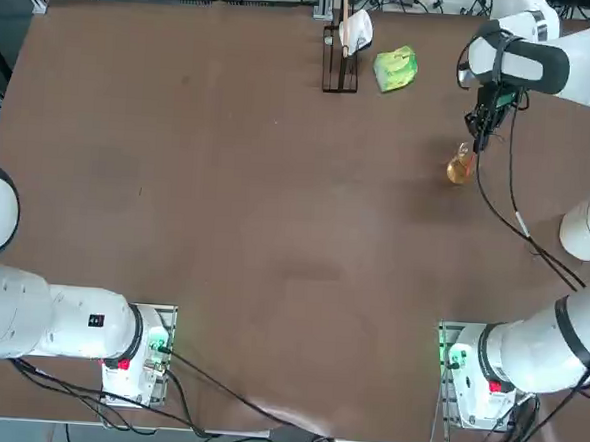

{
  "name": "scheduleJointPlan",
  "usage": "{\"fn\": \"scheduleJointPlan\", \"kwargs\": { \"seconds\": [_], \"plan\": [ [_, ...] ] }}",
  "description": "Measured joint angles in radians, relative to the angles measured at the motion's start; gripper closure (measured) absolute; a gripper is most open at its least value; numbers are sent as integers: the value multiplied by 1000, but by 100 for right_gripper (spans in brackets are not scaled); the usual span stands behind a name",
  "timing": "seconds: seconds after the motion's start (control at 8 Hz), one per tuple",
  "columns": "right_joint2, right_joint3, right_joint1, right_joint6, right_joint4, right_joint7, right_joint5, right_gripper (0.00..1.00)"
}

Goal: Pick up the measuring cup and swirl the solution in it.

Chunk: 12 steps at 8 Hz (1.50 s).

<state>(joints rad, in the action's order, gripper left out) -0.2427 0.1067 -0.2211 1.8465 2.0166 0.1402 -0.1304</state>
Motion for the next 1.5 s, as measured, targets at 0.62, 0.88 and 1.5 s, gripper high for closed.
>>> {"fn": "scheduleJointPlan", "kwargs": {
  "seconds": [0.62,0.88,1.5],
  "plan": [
    [-33,-4,-53,22,-12,-227,0,96],
    [-56,-4,-69,22,-25,-248,-1,90],
    [-85,-3,-74,-33,-106,-261,-3,15]
  ]
}}
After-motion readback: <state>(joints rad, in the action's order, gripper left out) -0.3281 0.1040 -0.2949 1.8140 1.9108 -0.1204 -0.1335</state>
